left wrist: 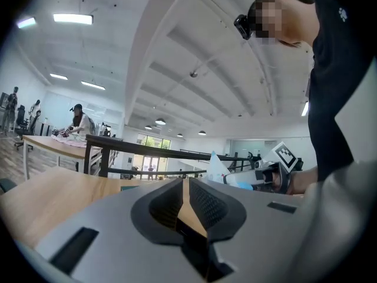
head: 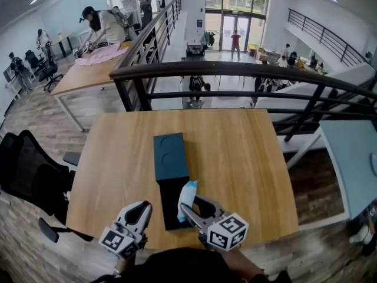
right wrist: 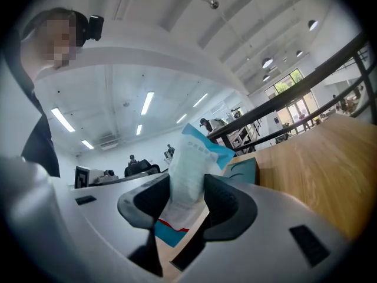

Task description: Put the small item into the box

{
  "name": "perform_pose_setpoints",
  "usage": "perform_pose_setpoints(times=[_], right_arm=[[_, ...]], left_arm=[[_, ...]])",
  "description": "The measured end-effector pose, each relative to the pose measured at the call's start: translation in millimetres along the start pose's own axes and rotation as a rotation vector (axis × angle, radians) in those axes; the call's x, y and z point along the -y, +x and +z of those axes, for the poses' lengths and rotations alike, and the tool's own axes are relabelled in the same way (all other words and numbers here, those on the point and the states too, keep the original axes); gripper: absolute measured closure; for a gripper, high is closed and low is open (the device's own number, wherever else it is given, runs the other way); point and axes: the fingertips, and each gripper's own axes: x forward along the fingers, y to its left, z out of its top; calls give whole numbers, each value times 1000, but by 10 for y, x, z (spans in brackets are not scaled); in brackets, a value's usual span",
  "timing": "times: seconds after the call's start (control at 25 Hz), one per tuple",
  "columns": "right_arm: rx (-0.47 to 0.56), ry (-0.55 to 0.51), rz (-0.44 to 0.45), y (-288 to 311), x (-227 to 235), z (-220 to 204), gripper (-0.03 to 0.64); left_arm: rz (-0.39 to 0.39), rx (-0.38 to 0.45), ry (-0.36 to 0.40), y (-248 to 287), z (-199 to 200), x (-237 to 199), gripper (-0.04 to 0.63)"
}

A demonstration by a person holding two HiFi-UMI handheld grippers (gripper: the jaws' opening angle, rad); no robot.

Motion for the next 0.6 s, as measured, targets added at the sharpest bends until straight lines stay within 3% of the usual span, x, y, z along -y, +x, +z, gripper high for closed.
perform_pose_setpoints(times=[0.24, 0.44, 0.6], right_arm=[[-47, -25, -60, 306, 57, -153, 433], [-91, -36, -110, 514, 70, -262, 433], [-138, -50, -142, 687, 156, -384, 433]], left_arm=[[-49, 28, -16, 99, 22, -306, 572], [-68, -23, -55, 66, -148, -519, 572], [-89, -24, -62, 112, -59, -679, 572]])
